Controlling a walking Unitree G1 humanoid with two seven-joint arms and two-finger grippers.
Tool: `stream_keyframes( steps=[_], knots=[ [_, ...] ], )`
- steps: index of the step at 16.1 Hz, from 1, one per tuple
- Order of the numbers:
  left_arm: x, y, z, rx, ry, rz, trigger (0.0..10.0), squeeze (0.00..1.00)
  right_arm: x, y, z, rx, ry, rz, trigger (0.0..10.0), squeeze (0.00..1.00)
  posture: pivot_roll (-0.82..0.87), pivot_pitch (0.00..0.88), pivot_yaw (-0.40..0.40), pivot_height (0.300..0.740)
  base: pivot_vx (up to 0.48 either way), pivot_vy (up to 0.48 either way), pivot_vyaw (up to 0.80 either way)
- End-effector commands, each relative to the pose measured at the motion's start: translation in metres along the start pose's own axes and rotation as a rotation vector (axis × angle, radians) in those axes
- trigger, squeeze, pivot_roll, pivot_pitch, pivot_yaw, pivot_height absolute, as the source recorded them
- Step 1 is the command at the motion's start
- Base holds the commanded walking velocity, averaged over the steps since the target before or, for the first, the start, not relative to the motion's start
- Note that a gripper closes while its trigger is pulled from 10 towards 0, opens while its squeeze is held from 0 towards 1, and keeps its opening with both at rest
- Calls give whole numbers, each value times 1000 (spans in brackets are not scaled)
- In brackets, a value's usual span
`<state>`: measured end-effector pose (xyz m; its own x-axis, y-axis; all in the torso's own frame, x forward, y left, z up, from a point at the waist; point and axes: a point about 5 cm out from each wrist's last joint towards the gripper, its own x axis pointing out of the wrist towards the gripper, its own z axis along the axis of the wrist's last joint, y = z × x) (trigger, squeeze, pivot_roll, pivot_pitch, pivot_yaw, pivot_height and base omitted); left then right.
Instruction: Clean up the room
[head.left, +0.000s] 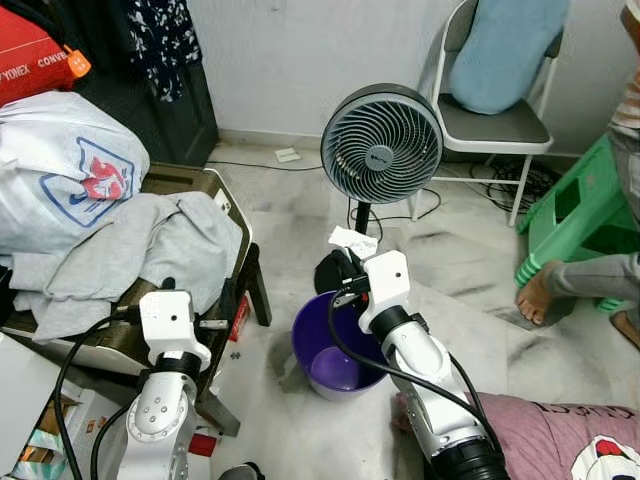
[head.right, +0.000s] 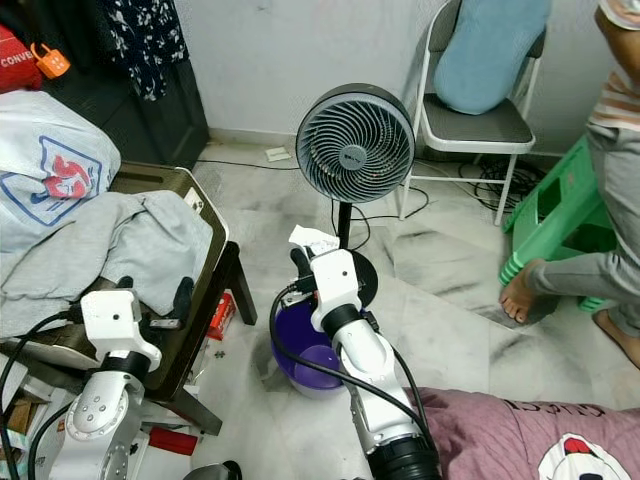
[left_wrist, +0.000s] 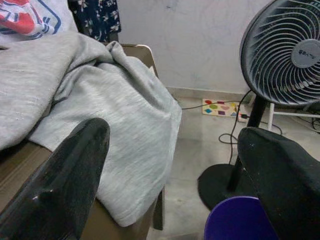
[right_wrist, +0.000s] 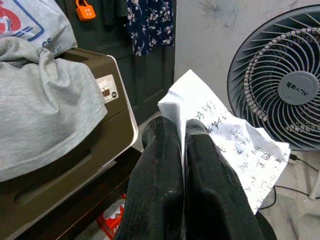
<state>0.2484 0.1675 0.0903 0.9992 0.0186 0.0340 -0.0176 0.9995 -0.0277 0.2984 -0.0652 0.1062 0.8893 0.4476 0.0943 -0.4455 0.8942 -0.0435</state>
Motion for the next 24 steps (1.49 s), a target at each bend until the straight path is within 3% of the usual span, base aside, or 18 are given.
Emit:
stream_keyframes(
  steps=[1,5,18,24],
  knots=[
    [-1,2,-1,4,9,3,10000,0,0,2,1,7,-4,1,10000,0,97,133,2,740,0,0,0],
    [-2,1,-3,6,13,0,10000,0,0,2,1,4,-3,1,10000,0,97,134,2,740,0,0,0],
    [-2,0,-3,8,11,-8,10000,0,0,2,0,5,2,0,10000,0,94,137,1,740,305,0,0],
    [0,0,-2,3,10,-16,10000,0,0,2,-2,7,9,2,10000,0,97,137,-3,740,0,0,0]
  ],
)
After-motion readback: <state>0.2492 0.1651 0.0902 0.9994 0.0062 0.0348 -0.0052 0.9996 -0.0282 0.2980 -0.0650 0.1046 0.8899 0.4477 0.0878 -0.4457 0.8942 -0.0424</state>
